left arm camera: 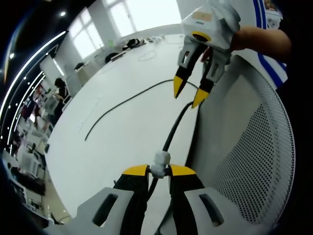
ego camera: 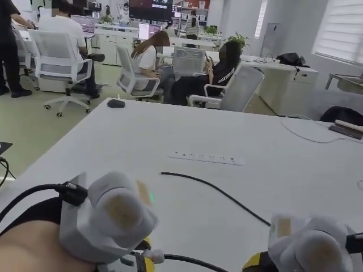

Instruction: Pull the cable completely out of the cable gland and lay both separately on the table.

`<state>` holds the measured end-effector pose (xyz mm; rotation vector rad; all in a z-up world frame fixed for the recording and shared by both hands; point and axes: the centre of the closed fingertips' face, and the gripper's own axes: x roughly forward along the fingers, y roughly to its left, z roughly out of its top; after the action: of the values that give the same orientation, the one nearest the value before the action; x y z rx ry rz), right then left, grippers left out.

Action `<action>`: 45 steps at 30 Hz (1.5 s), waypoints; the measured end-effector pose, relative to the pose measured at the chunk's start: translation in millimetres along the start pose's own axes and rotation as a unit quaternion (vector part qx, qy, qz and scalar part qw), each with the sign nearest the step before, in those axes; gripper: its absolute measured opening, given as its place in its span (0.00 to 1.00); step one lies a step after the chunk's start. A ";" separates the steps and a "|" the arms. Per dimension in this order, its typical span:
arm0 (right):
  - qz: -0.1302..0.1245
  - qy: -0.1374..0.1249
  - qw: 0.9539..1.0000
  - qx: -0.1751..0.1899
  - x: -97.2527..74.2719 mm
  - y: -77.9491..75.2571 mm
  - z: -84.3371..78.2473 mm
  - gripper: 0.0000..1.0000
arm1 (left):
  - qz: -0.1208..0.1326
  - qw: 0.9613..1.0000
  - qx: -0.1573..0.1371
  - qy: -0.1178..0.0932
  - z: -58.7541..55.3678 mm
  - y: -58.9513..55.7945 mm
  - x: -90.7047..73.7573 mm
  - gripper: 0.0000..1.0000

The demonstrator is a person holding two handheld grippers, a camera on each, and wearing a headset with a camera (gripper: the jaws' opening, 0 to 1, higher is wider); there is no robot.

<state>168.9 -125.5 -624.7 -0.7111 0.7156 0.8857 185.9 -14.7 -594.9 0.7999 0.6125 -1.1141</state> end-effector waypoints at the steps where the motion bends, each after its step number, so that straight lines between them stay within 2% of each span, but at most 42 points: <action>1: 0.014 -0.027 1.000 -0.003 0.9 7.0 17.7 0.24 | 0.000 1.000 0.001 0.001 -0.2 -0.4 0.5 0.16; 3: 0.038 -0.062 0.997 -0.003 1.2 19.1 41.8 0.21 | 0.000 1.000 0.003 0.004 -0.7 -1.4 0.8 0.16; 4: 0.046 -0.085 0.995 -0.008 2.0 25.7 59.6 0.22 | 0.000 1.000 0.003 0.004 -0.6 -1.9 1.0 0.16; 6: 0.067 -0.111 0.991 -0.016 4.6 37.7 81.2 0.23 | 0.000 1.000 0.004 0.003 0.6 -2.9 1.1 0.16; 8: 0.079 -0.120 0.989 -0.014 9.5 43.8 91.8 0.23 | 0.001 1.000 0.007 0.002 2.1 -4.0 1.2 0.17; 10: 0.080 -0.115 0.990 -0.024 15.3 46.0 93.9 0.22 | 0.000 1.000 0.010 0.001 4.1 -6.0 1.3 0.17; 13: 0.075 -0.101 0.991 -0.039 20.1 43.6 90.1 0.18 | -0.001 1.000 0.015 -0.001 5.6 -9.0 2.1 0.17; 16: 0.066 -0.093 0.992 -0.049 19.7 37.6 83.6 0.03 | -0.007 1.000 0.015 -0.003 5.0 -12.4 2.5 0.17; 17: 0.067 -0.092 0.993 -0.043 19.8 35.3 82.2 0.03 | -0.007 1.000 0.014 -0.004 4.6 -13.0 2.6 0.17; 18: 0.068 -0.079 0.994 -0.023 19.9 34.2 75.7 0.04 | -0.006 1.000 0.012 -0.004 4.1 -12.4 2.8 0.17; 19: 0.068 -0.084 0.994 -0.017 19.9 33.1 75.8 0.04 | -0.007 1.000 0.011 -0.004 3.2 -12.4 2.7 0.17; 24: 0.058 -0.060 0.996 -0.027 18.2 28.6 54.7 0.03 | -0.002 1.000 0.009 0.001 -1.8 -6.5 -0.7 0.17; 33: 0.036 -0.011 0.999 0.004 10.8 12.7 5.6 0.03 | 0.004 1.000 0.007 0.002 -4.0 -0.5 -4.4 0.17; 35: 0.022 0.006 1.000 0.013 11.7 7.5 -6.7 0.03 | 0.005 1.000 0.007 0.001 -3.6 -0.2 -5.3 0.17; 36: 0.019 0.030 0.999 0.008 12.0 7.6 -16.6 0.03 | 0.005 1.000 0.007 0.001 -3.6 0.0 -5.5 0.17; 38: 0.022 0.047 0.999 0.000 14.6 11.6 -22.5 0.03 | 0.007 1.000 0.010 0.002 -3.6 0.5 -6.0 0.17; 40: 0.017 0.064 0.998 0.008 16.6 13.3 -25.7 0.07 | 0.009 1.000 0.012 0.003 -2.7 0.6 -6.7 0.17; 41: 0.013 0.060 0.998 0.005 17.4 13.1 -21.9 0.12 | 0.010 1.000 0.015 0.005 -2.9 0.9 -7.0 0.17; 43: -0.004 0.056 0.998 -0.008 17.0 13.0 -9.9 0.22 | 0.011 1.000 0.017 0.007 -3.1 0.1 -7.2 0.17; 45: 0.004 0.051 0.998 -0.035 18.3 20.9 4.2 0.22 | 0.011 1.000 0.018 0.008 -2.9 -1.5 -7.1 0.17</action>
<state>160.0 -105.1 -641.9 -0.8204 0.7817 0.8907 182.1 -8.9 -591.4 0.8454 0.5979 -1.1024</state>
